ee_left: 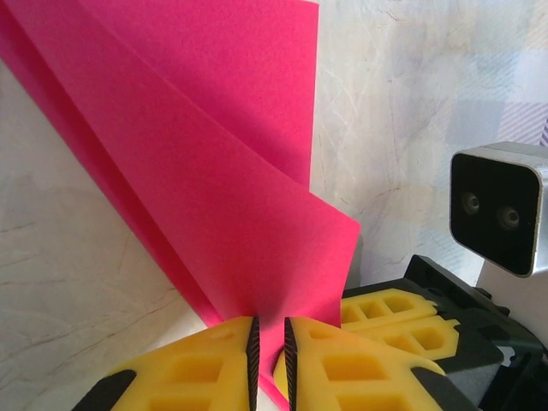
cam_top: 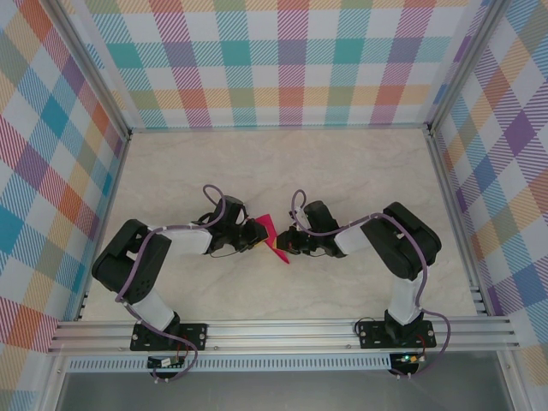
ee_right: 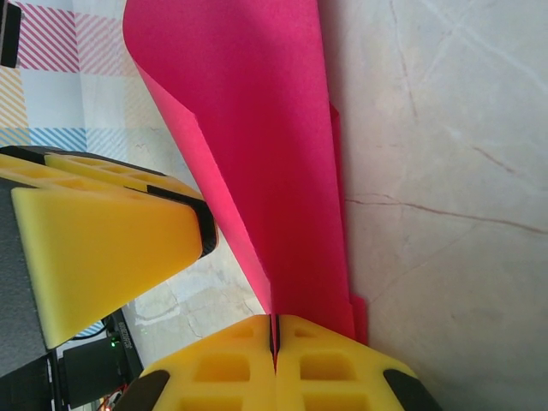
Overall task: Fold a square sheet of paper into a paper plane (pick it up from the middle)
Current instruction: Fold the wing for the fifth time at the center of the table.
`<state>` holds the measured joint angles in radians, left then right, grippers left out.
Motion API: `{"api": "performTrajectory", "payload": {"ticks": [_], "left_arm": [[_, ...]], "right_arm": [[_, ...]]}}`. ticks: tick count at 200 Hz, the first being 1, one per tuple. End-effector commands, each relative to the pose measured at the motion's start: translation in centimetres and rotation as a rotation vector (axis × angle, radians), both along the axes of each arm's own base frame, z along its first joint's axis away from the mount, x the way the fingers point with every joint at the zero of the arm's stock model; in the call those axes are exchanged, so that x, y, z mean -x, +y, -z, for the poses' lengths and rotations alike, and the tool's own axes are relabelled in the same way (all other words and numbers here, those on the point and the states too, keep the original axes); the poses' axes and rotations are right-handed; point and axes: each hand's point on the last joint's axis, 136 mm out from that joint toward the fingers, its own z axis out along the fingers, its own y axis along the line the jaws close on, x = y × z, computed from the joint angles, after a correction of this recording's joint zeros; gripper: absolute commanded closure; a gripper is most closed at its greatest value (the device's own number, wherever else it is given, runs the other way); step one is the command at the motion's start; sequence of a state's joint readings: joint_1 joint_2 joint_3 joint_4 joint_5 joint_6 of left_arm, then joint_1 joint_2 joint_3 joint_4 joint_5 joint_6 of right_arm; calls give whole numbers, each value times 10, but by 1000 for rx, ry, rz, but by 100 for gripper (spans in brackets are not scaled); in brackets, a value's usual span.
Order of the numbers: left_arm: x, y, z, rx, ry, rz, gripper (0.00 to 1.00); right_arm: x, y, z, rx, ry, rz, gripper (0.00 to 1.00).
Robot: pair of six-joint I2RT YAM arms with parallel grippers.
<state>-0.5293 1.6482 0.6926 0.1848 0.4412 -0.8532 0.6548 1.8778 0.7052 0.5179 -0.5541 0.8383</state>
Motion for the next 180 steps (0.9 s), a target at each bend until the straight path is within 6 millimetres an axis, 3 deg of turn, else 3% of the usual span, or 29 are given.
{"api": "performTrajectory", "payload": {"ticks": [1,180], "left_arm": [[-5,-10,-8,16,-41,43,82],[-7,-5,14,-56,-8,47,85]], "right_arm": [[5,-12,29,89,78,30,95],[7,-15,36,118,128,37,95]]}}
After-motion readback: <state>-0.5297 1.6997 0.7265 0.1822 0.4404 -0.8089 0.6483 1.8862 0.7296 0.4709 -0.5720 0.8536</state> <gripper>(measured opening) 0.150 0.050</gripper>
